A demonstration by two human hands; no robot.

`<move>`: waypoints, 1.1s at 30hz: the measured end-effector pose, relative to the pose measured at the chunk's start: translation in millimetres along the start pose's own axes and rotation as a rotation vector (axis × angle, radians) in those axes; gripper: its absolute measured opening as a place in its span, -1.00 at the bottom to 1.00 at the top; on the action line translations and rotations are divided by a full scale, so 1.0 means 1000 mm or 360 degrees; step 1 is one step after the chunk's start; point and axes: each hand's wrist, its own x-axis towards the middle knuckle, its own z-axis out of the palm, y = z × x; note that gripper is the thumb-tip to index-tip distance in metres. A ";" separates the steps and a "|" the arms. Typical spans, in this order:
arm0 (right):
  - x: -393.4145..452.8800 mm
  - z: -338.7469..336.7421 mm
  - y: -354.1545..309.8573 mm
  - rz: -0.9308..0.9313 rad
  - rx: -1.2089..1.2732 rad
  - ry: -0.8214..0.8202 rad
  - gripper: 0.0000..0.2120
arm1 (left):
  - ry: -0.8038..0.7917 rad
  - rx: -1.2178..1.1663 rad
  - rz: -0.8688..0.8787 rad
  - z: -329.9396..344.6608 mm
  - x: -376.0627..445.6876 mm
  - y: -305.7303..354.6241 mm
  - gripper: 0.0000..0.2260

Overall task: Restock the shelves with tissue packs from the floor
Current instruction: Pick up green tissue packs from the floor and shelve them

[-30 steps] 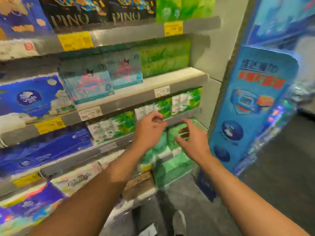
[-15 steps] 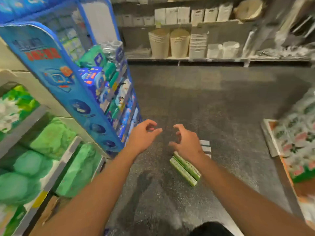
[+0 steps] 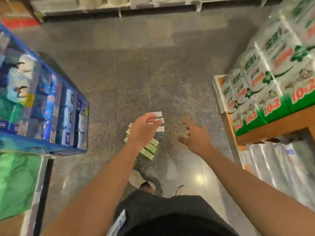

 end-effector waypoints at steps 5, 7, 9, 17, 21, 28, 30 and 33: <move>0.066 0.022 -0.002 0.0104 -0.0049 -0.0037 -0.37 | -0.0064 0.0102 -0.0082 -0.002 0.072 -0.011 -0.73; 0.095 0.035 -0.004 0.0152 -0.0053 -0.0083 -0.39 | -0.0125 0.0087 -0.0139 -0.002 0.106 -0.023 -0.72; 0.124 0.051 -0.004 0.0220 -0.0084 -0.0138 -0.43 | -0.0167 0.0094 -0.0236 -0.003 0.137 -0.041 -0.73; 0.297 0.203 0.051 0.0393 -0.0052 -0.0244 -0.57 | -0.0258 0.0283 -0.0522 0.045 0.292 -0.164 -0.76; 0.397 0.314 0.096 0.0355 -0.0199 -0.0415 -0.46 | -0.0296 0.0295 -0.0648 0.106 0.363 -0.259 -0.75; 0.499 0.459 0.193 0.0175 -0.0635 -0.0717 -0.19 | -0.0264 0.0360 -0.0808 0.199 0.430 -0.392 -0.70; 0.507 0.473 0.214 0.0049 -0.0734 -0.0767 -0.29 | -0.0265 0.0387 -0.0765 0.211 0.426 -0.406 -0.71; 0.502 0.465 0.219 -0.0065 -0.0760 -0.0685 -0.51 | -0.0304 0.0413 -0.0721 0.211 0.407 -0.405 -0.69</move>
